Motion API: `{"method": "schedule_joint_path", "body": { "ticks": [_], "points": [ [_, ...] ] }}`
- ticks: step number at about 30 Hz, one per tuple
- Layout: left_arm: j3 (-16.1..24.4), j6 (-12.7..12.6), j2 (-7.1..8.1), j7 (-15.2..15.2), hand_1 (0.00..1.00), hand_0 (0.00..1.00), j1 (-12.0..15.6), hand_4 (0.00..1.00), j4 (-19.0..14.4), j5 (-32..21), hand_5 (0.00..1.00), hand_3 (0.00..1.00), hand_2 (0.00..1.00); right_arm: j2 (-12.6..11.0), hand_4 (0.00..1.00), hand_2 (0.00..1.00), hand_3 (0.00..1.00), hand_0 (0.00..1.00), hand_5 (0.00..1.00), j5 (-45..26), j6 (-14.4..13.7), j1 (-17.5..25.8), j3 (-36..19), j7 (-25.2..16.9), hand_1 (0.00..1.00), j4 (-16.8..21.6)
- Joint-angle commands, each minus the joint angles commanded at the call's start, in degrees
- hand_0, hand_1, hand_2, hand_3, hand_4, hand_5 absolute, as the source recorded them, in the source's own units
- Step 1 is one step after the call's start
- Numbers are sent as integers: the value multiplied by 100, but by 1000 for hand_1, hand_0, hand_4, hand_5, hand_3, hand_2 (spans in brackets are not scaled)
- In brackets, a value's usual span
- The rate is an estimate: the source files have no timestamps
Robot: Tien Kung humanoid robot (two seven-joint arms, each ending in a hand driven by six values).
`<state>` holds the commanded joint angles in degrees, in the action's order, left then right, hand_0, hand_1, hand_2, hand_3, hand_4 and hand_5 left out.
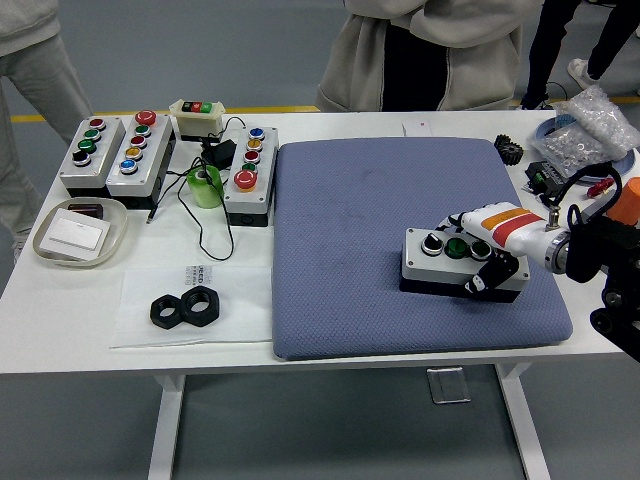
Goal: Pick up the button,place it on the desk,press the button,press the button
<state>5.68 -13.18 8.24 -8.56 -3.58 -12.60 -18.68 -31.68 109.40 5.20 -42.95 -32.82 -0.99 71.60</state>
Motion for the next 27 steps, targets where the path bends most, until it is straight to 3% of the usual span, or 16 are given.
{"method": "schedule_joint_path", "body": {
  "ticks": [17,24,26,27],
  "points": [
    [-41,6,5,-17,835,701,-39,645,-4,-61,998,825,894,189,926,626,842,841,101,458,-163,-422,406,-189,618,-481],
    [-63,9,6,-23,833,701,-50,645,-5,-91,998,825,895,251,932,626,842,843,118,504,-84,-459,460,-120,621,-594],
    [-60,7,4,-23,833,701,-52,645,-3,-91,998,825,895,247,932,626,842,843,118,523,55,-455,435,-47,621,-567],
    [-59,8,5,-22,834,700,-52,645,-3,-90,998,825,895,247,929,767,980,871,98,521,77,-448,417,-32,706,-552]
  ]
}}
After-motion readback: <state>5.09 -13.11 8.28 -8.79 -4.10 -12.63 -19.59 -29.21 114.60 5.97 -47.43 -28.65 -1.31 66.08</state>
